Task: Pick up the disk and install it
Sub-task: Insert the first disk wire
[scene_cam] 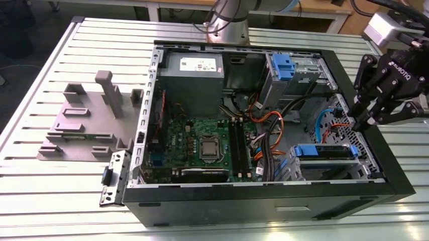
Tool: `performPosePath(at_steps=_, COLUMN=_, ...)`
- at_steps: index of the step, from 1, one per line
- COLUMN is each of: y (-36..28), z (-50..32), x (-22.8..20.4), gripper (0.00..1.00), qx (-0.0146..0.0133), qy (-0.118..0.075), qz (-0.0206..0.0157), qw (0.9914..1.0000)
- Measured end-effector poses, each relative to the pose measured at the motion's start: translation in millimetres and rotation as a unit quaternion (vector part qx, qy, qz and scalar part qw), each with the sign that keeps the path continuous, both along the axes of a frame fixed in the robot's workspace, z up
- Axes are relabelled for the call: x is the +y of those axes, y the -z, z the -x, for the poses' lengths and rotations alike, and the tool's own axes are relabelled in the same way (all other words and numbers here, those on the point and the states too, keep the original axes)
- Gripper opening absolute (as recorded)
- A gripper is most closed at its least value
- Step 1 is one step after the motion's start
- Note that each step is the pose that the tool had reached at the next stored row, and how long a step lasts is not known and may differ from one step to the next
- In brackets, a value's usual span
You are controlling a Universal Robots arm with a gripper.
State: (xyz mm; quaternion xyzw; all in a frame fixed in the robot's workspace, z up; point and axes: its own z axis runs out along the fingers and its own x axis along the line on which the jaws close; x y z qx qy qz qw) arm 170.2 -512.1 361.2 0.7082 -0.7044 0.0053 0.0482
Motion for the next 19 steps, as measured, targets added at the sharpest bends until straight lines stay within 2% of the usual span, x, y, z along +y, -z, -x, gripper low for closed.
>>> performPosePath(at_steps=3, y=0.9, z=-0.7, x=3.5, gripper=0.37, qx=0.0003, qy=0.000, qz=0.0011, qw=1.00000)
performPosePath(at_steps=6, y=1.7, z=-1.2, x=6.9, gripper=0.37, qx=0.0003, qy=0.000, qz=0.0052, qw=0.99999)
performPosePath(at_steps=7, y=2.0, z=-1.3, x=7.6, gripper=0.37, qx=0.0003, qy=0.000, qz=0.0096, qw=0.99995)
performPosePath(at_steps=10, y=3.1, z=-1.7, x=8.4, gripper=0.37, qx=0.0004, qy=-0.001, qz=0.0280, qw=0.99961)
performPosePath(at_steps=11, y=3.7, z=-1.8, x=8.4, gripper=0.37, qx=0.0005, qy=-0.001, qz=0.0310, qw=0.99952)
performPosePath(at_steps=13, y=4.4, z=-1.9, x=8.5, gripper=0.37, qx=0.0005, qy=-0.005, qz=0.0331, qw=0.99944)
performPosePath(at_steps=19, y=6.8, z=-2.2, x=8.5, gripper=0.37, qx=-0.0001, qy=-0.026, qz=0.0334, qw=0.99911)
